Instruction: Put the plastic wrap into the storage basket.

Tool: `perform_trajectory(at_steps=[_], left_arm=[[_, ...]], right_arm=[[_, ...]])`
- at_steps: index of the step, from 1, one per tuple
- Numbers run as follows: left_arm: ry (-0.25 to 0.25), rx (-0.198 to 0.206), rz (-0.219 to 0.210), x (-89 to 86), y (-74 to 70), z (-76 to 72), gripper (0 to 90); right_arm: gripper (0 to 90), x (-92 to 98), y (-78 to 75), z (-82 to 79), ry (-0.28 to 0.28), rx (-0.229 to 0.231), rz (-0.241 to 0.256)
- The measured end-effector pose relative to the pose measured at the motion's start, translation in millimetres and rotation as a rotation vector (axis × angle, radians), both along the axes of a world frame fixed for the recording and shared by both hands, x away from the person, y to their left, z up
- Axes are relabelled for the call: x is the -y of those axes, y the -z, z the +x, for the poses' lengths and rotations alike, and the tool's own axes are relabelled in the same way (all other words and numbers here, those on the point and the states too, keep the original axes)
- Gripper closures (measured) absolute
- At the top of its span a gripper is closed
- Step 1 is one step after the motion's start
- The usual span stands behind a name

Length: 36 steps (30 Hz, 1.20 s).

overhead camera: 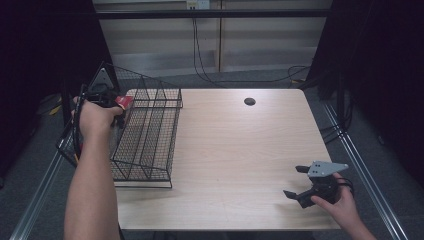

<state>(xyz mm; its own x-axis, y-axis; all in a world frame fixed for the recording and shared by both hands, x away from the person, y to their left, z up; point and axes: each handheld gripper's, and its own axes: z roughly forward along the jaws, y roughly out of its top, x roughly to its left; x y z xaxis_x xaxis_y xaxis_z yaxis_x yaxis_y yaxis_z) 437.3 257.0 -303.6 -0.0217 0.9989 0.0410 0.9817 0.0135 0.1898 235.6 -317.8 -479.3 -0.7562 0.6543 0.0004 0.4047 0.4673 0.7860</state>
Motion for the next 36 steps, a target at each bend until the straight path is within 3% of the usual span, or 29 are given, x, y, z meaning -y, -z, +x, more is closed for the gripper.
perform_trajectory(at_steps=[4, 6, 8, 11, 16, 20, 28, 36], left_arm=[[0.002, -0.006, 0.01, -0.3, -0.3, 1.3, 38.6], [-0.002, 0.021, -0.011, -0.4, -3.5, 1.0, 37.3], [0.01, 0.018, -0.032, -0.1, -4.3, 0.4, 37.6], [0.012, 0.024, -0.032, -0.7, -5.5, -0.8, 37.8], [0.016, 0.067, -0.063, 0.7, -13.3, -4.5, 31.3], [0.062, 0.117, -0.072, 7.0, -23.4, -7.8, 27.8], [0.144, 0.183, -0.138, 22.5, -36.8, -14.8, 22.5], [0.231, 0.209, -0.177, 50.3, -39.4, -17.5, 21.3]], right_arm=[[2.1, 0.2, -0.5, -0.3, 0.005, 0.002, 0.0], [2.1, 0.3, -0.4, -0.1, 0.006, 0.003, 0.0], [2.1, 0.2, 0.1, 0.1, 0.006, 0.002, -0.003], [2.1, 0.0, -0.4, -0.1, -0.003, 0.003, -0.001], [2.1, 0.6, -0.7, -0.6, 0.012, 0.004, -0.005], [2.1, -0.1, -1.2, -1.3, 0.006, 0.004, -0.001], [2.1, -0.3, -1.9, -1.8, 0.005, 0.008, 0.0], [2.1, 0.1, -2.9, -1.6, 0.007, 0.009, 0.004]])
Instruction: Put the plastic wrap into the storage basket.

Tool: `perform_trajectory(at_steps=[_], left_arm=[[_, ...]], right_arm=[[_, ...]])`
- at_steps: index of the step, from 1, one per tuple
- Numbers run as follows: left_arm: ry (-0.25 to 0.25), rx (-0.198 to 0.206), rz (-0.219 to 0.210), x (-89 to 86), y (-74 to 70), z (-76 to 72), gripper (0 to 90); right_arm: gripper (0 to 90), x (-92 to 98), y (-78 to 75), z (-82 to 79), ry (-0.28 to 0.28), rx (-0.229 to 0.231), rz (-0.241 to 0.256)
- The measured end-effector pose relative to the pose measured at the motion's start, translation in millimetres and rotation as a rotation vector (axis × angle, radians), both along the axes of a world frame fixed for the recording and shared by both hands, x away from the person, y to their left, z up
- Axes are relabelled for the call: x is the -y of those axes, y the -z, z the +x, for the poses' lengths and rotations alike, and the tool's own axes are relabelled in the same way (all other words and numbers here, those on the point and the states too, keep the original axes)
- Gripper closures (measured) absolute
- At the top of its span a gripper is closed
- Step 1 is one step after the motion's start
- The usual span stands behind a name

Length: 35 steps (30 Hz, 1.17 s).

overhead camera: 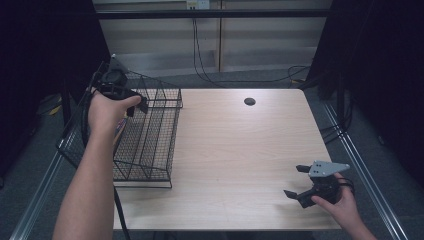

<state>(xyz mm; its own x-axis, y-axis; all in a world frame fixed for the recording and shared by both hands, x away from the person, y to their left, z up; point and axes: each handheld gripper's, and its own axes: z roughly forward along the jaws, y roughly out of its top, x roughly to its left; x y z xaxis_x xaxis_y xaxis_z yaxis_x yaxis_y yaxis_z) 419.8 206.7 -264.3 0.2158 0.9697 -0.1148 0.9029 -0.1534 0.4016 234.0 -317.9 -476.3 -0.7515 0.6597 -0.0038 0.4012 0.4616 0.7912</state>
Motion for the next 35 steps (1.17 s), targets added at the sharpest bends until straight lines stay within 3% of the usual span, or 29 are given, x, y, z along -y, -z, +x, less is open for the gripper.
perform_trajectory(at_steps=[14, 23, 28, 35], left_arm=[[0.093, 0.034, -0.075, 39.9, 4.6, -3.6, 19.4], [0.165, 0.05, -0.087, 62.6, 15.3, -4.1, 18.5], [0.177, 0.077, -0.116, 72.4, 18.8, -5.1, 18.1], [0.199, 0.086, -0.133, 80.9, 23.2, -5.0, 16.4]], right_arm=[[2.1, -0.8, -0.5, -0.2, -0.002, 0.008, -0.003], [2.1, -1.5, -0.2, -0.2, -0.006, 0.005, -0.008], [2.1, -1.6, -0.1, -0.2, -0.007, 0.008, -0.011], [2.1, -2.2, 0.6, 0.6, -0.013, 0.006, -0.011]])
